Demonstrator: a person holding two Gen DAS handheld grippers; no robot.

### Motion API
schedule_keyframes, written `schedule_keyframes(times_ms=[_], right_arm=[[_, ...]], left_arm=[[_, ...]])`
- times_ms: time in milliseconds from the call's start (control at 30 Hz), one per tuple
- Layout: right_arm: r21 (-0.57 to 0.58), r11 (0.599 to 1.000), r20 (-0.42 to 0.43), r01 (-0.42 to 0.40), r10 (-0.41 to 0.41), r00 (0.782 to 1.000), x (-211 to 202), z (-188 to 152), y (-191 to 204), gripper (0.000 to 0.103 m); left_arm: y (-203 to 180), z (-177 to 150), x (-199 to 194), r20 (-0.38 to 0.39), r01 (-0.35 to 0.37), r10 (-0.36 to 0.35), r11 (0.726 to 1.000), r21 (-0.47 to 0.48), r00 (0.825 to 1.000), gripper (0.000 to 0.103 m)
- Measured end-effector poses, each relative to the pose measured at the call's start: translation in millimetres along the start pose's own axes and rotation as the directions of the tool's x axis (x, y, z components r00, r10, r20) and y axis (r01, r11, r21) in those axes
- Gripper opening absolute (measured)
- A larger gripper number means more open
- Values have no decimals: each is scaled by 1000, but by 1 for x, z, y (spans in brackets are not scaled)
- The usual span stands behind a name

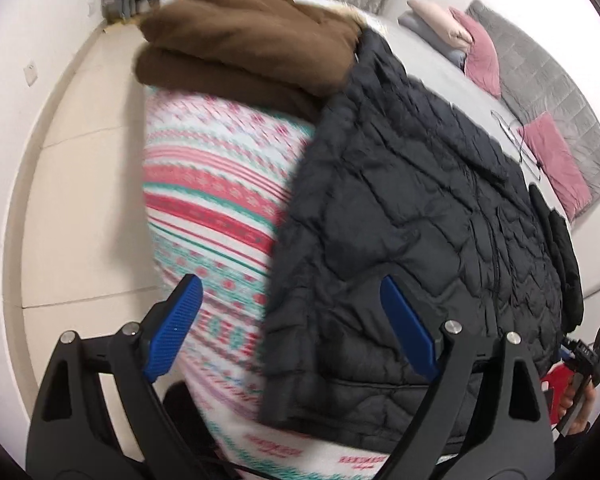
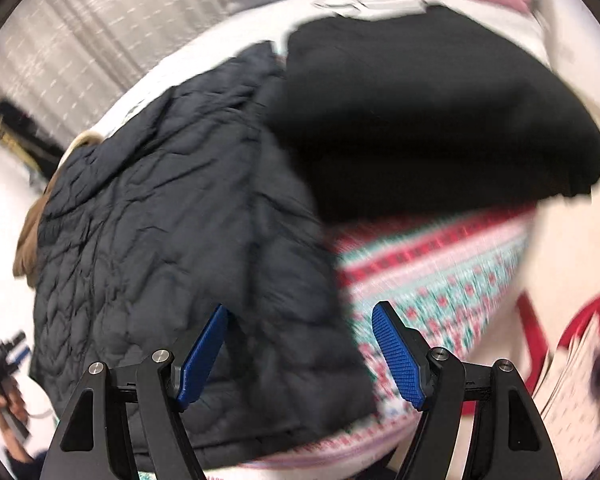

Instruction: Fold large clothes

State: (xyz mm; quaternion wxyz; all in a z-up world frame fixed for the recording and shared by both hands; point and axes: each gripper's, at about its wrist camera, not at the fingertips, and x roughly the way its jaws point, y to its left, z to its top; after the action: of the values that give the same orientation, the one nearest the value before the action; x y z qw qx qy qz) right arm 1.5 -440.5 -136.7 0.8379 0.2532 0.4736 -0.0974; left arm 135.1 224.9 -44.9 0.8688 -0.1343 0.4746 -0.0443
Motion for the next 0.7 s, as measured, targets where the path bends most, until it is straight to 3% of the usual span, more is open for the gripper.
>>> schedule_keyframes(times_ms=[100,167,233,300,400,500,567,667,700], right_arm=[[85,995,-28,-51,53,998,5,-2,-16,75],[133,983,-53,-129,137,989,9,-7,-20,65],[148,975,-70,-166,178,982,12,-11,-19,57],[135,980,-65,-146,156,986,11,-14,-17,54],[151,975,-64,-164,175,982,11,-16,-18,49],[170,969,-57,-177,189,980,8,-22,-23,47],[165,970,-56,-178,189,980,8,-25,-26,47],[154,971,-50,-183,193,980,9,-31,-26,46],[145,972,-46,-182,191,981,10,-33,-25,42]], left_arm=[[27,7,-25,90,-27,32,998,-53,995,90],[48,9,-35,114,-25,37,995,-101,993,90],[65,6,-36,107,2,15,987,-161,994,90],[69,-1,-24,56,75,-65,975,-208,996,90],[45,-14,-7,-12,143,-147,975,-168,989,90],[9,-26,2,-38,142,-145,988,-57,989,90],[-6,-31,9,-52,103,-103,995,-8,993,90],[-10,-35,19,-73,80,-82,997,-23,994,86],[-10,-36,23,-92,88,-91,995,-39,992,79]])
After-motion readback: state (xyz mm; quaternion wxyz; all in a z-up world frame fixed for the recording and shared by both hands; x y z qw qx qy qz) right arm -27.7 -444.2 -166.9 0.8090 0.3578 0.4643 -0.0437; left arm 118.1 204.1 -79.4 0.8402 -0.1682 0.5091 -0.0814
